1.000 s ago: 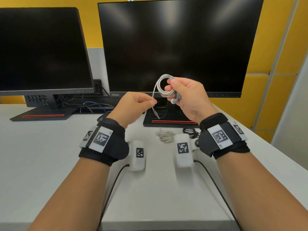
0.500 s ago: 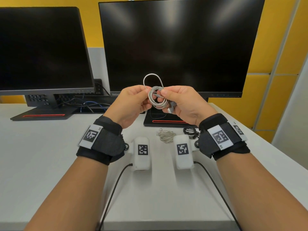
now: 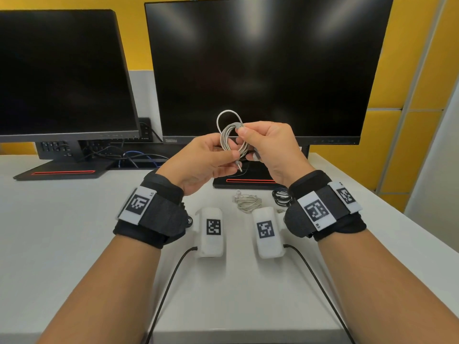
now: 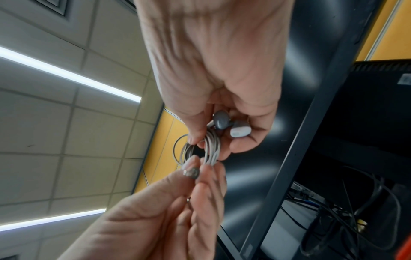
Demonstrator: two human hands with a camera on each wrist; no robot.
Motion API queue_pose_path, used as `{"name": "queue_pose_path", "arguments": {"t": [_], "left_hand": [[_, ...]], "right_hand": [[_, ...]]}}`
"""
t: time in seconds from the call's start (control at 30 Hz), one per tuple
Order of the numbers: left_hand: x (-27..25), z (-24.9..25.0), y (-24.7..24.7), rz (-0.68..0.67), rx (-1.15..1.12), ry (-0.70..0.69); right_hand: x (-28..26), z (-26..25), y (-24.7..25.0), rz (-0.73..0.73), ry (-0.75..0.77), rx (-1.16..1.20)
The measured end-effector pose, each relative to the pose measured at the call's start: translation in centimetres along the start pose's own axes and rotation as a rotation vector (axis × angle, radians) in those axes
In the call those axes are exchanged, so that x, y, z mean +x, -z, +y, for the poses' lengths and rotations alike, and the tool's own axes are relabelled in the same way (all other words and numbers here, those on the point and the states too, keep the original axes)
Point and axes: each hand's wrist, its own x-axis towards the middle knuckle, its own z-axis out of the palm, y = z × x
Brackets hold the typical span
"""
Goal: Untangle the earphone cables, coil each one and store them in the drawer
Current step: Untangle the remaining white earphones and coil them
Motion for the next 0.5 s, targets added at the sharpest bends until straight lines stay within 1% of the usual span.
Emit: {"name": "queue_pose_path", "arguments": {"t": [0.07, 0.1, 0.2, 0.23, 0.27, 0.3, 0.33, 0.43, 0.47, 0.5], "left_hand": [[0.0, 0.0, -0.1, 0.015, -0.005, 0.028], [0.0, 0.0, -0.1, -0.001, 0.021, 0.051], [-0.3, 0.2, -0.2, -0.121, 0.217, 0.094], [-0.4, 0.3, -0.1, -0.144, 0.267, 0.083], [-0.4, 0.3, 0.0, -0.135, 0.29, 0.061], [-0.3, 0.3, 0.2, -0.086, 0.291, 0.028], [-0.2, 0.2, 0.3, 0.003, 0.27, -0.014], [0.5, -0.2, 0.9, 0.349, 0.101, -0.154], [0.6, -0.4, 1.0, 0.42, 0.047, -0.187], [0.7, -0.4, 1.0, 0.453, 0.002, -0.208]], "right_hand": [[0.0, 0.0, 0.1, 0.035, 0.016, -0.005], [0.1, -0.1, 0.2, 0.062, 0.027, 0.001], [0.3, -0.1, 0.6, 0.154, 0.06, 0.033], [0.4, -0.2, 0.7, 0.177, 0.063, 0.042], [0.5, -0.1, 0.7, 0.194, 0.064, 0.053], [0.5, -0.1, 0.7, 0.205, 0.063, 0.066], [0.5, -0.1, 0.7, 0.206, 0.058, 0.087], [0.5, -0.5, 0.8, 0.14, 0.012, 0.201], [0.4, -0.6, 0.8, 0.099, -0.013, 0.245], [0.3, -0.8, 0.7, 0.056, -0.043, 0.283]]}}
